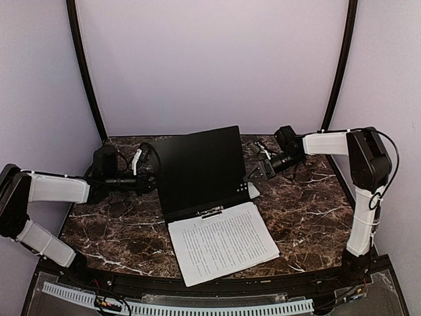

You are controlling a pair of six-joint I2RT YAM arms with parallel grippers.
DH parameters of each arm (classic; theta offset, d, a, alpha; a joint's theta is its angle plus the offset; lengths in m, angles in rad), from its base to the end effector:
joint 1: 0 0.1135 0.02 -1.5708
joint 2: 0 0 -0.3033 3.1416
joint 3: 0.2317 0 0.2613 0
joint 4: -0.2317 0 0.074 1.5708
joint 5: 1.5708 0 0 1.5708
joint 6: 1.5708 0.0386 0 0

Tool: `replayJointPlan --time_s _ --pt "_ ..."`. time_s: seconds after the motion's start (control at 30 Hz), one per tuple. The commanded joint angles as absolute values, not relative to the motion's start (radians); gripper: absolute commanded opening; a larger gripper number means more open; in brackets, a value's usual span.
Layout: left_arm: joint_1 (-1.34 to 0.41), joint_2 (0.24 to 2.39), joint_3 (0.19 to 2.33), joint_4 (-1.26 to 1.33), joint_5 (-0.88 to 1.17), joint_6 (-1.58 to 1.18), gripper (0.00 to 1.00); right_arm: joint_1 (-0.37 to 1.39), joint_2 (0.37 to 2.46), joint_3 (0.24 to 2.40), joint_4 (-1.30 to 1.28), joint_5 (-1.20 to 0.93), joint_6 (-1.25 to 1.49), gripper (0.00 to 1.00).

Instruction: Put the files into the folder

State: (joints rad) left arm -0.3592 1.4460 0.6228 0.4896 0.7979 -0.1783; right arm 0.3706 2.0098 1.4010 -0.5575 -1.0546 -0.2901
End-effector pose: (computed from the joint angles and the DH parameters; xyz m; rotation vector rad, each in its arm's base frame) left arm 0.2660 -0.1294 0.2357 0.7286 1.8137 -1.1147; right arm 0.3872 0.1865 0.2063 -1.0615 2.2020 1.4322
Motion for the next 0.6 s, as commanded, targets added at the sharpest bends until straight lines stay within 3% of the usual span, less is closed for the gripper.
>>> replayJointPlan --time_s 0.0,0.17,0.33,0.57 --pt "-0.344 1.258 0.558 0.531 0.634 -0.256 0.01 0.349 1.924 1.359 -0.486 -0.988 -0.159 0.7" --pt "-0.345 1.087 0.536 0.399 0.475 -0.287 0.01 0.341 1.888 1.346 -0.47 -0.909 -0.078 0.73" --pt "-0.382 0.949 0.535 0.227 0.186 -0.218 0.01 0.321 1.86 1.338 -0.466 -0.811 -0.013 0.74" --pt "-0.602 0.858 0.561 -0.008 -0.232 -0.135 0.01 0.296 1.849 1.325 -0.436 -0.789 0.031 0.74"
